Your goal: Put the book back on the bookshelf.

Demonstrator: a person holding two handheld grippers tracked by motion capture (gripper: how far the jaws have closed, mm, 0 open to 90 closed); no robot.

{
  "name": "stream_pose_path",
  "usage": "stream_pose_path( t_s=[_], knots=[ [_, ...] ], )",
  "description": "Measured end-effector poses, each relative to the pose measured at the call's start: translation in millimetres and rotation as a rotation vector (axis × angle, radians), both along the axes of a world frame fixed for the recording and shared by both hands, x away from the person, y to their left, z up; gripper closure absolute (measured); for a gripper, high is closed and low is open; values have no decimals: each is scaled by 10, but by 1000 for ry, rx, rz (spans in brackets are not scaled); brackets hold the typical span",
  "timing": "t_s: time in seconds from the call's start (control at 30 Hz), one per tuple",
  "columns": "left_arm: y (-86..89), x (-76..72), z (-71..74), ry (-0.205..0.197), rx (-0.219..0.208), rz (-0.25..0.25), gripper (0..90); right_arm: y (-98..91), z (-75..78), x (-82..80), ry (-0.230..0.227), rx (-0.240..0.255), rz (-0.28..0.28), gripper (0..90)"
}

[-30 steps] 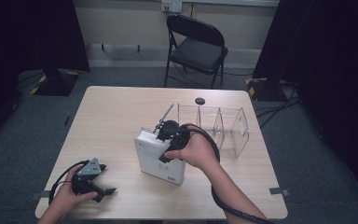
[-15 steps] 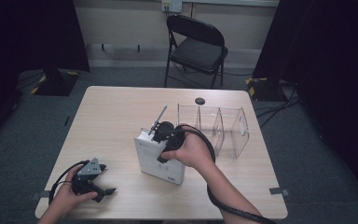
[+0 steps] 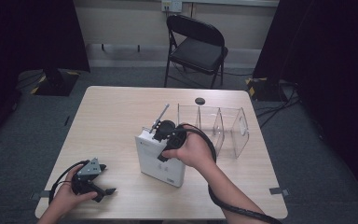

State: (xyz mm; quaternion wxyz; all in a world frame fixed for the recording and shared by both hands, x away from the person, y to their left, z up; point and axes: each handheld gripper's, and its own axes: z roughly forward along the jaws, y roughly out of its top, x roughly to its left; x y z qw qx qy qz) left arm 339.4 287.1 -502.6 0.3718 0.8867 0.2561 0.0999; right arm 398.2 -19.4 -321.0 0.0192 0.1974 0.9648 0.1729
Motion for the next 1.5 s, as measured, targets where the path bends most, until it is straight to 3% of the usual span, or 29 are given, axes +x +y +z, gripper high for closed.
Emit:
stream_pose_path(
  t_s=[0.63,1.5],
  knots=[
    [0,0,0,0,0,0,0,-225,161,-64,7,0,-27,521],
    [0,0,0,0,-1,0,0,-526,211,-146,22,-11,-67,521]
  ],
)
